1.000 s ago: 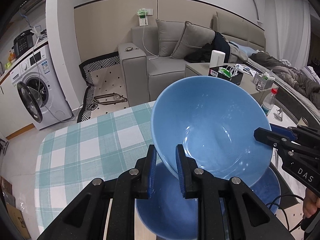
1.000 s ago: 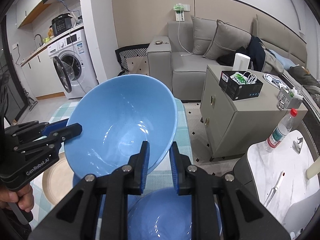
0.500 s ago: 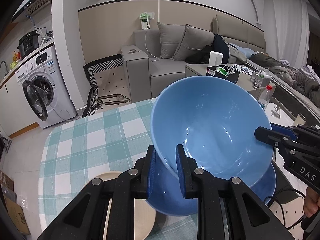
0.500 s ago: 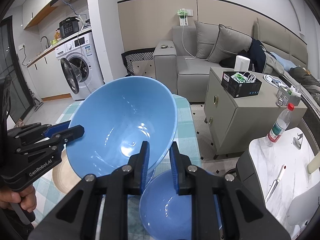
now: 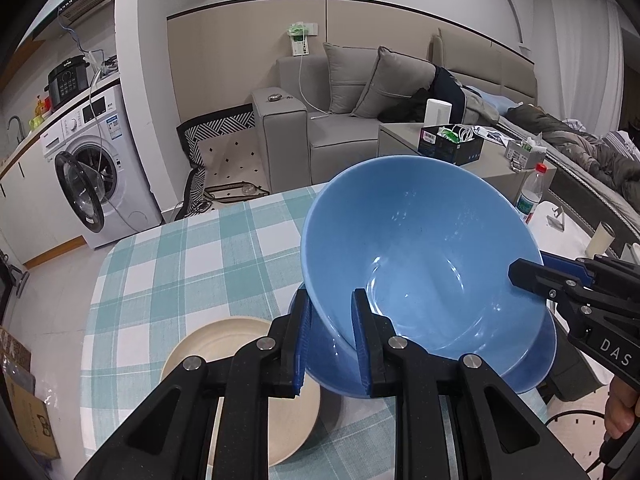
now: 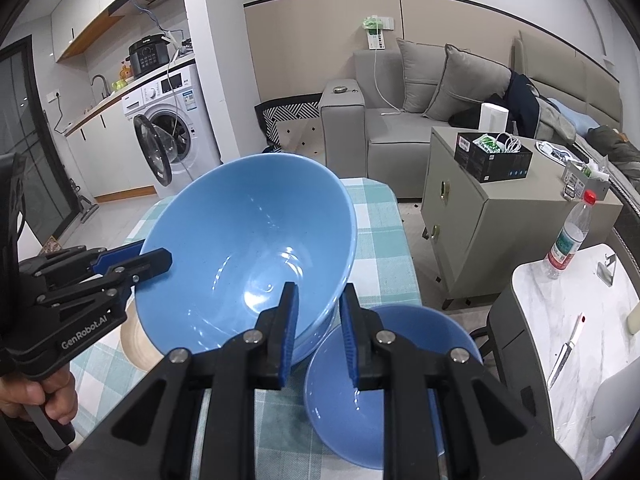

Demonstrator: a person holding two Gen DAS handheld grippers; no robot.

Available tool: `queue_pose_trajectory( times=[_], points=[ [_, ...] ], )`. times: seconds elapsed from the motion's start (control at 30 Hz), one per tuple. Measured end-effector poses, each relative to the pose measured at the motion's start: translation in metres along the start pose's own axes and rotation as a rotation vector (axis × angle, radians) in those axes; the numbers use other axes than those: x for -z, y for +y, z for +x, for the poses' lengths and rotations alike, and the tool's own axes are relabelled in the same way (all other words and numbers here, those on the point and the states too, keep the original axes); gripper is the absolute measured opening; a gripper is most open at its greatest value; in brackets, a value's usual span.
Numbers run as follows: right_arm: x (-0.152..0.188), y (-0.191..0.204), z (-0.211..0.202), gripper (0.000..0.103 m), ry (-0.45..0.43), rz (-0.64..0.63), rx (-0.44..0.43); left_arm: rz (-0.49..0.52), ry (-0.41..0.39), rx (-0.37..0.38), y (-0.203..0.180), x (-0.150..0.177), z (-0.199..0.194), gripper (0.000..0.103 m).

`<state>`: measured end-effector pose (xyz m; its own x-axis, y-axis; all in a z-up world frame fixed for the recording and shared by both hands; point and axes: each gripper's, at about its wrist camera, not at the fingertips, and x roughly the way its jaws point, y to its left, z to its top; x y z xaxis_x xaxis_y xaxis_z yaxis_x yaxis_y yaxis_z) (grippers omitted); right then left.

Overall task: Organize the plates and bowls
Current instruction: 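Lift the blue bowl and carry it over another blue bowl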

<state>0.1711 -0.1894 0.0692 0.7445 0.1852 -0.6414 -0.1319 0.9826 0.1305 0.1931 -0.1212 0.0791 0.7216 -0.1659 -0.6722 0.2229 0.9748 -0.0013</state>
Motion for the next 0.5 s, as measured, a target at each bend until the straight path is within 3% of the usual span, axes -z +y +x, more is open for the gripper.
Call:
queue_pose_trajectory(
  times=[0.5],
  points=[
    [0.012,0.004,0.033,0.02,0.048,0.015,-0.029,-0.033,0.039,-0.007,0.015,0.013,0.026,0.019]
  ],
)
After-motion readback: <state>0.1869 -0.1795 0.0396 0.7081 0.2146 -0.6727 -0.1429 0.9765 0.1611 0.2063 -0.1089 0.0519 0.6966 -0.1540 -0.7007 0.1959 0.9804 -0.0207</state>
